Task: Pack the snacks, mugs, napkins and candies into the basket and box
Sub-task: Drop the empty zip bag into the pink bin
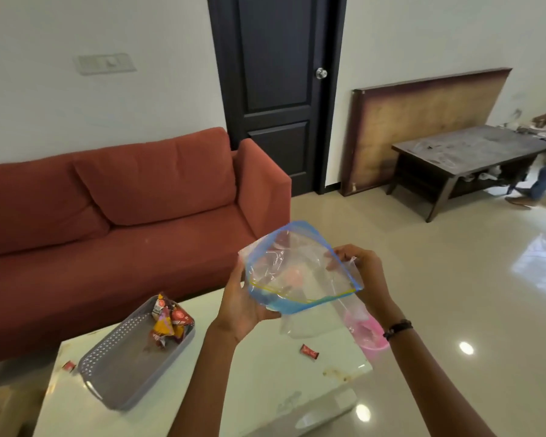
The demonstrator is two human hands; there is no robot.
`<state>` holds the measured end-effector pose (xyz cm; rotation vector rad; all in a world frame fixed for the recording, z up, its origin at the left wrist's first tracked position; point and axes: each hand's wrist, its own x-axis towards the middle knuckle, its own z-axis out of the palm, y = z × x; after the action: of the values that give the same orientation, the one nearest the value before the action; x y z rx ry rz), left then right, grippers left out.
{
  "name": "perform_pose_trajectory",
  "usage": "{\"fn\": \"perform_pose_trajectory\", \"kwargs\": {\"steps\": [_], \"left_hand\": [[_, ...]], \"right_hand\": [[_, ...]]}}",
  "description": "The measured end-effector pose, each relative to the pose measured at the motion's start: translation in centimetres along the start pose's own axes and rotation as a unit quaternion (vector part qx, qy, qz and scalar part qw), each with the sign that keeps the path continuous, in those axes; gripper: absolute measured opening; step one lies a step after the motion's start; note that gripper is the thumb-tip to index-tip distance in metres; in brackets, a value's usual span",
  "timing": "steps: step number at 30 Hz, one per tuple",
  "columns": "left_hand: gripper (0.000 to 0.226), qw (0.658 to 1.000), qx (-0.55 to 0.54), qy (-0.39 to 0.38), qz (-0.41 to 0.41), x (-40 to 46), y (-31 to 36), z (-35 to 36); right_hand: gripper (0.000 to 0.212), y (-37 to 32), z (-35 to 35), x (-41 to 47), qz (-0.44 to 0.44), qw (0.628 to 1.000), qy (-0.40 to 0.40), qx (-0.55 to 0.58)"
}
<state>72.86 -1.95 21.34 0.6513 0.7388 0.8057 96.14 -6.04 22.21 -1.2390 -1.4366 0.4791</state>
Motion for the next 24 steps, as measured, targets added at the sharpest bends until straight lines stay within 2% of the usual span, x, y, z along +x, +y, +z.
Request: {"fn": "perform_pose_trajectory", "kwargs": {"steps": [1, 3, 5, 8, 12, 15, 17, 20, 22, 24], "left_hand": [[0.052, 0.999, 0.031, -0.036, -0.007, 0.5, -0.1, 0.2], [0.037, 0.994, 0.095, -0.052, -0.019, 2.5, -0.6, 1.1], [0.030, 0.991, 0.132, -0.025, -0.017, 4.8, -1.1, 2.0], [0.064, 0.987, 0.160, 0.031, 0.010, 9.2, -2.2, 2.4], [0.065, 0.989, 0.129, 0.059, 0.043, 14.8, -3.5, 3.3], [0.077, 0.991, 0.120, 0.027, 0.043, 18.8, -4.4, 3.4], [0.069, 0.992, 0.119, 0.027, 0.015, 21.0, -5.5, 3.9], [0.038, 0.990, 0.131, 0.050, -0.030, 23.6, -8.0, 5.1], [0.036, 0.985, 0.149, 0.056, -0.066, 25.3, -10.1, 5.7], [0.038, 0.980, 0.162, 0.065, -0.100, 26.9, -12.2, 6.4]], "right_hand": [[0.010, 0.2, -0.4, 0.4, 0.016, 1.000, 0.001, -0.021], [0.012, 1.4, -1.1, 1.0, 0.048, 0.998, 0.004, -0.029], [0.007, 3.1, -1.9, 1.9, 0.082, 0.997, 0.000, -0.002], [0.021, 4.8, -3.2, 3.5, 0.169, 0.985, -0.038, 0.004], [0.038, 6.6, -6.7, 4.8, 0.288, 0.937, -0.138, 0.141], [0.076, 9.5, -9.1, 5.2, 0.285, 0.924, -0.199, 0.161], [0.086, 11.8, -9.6, 5.6, 0.261, 0.934, -0.216, 0.115], [0.070, 16.2, -9.8, 5.8, 0.245, 0.960, -0.129, 0.034], [0.052, 19.7, -10.5, 6.0, 0.271, 0.962, -0.039, -0.010], [0.039, 23.1, -11.6, 6.1, 0.287, 0.956, -0.004, -0.061]]}}
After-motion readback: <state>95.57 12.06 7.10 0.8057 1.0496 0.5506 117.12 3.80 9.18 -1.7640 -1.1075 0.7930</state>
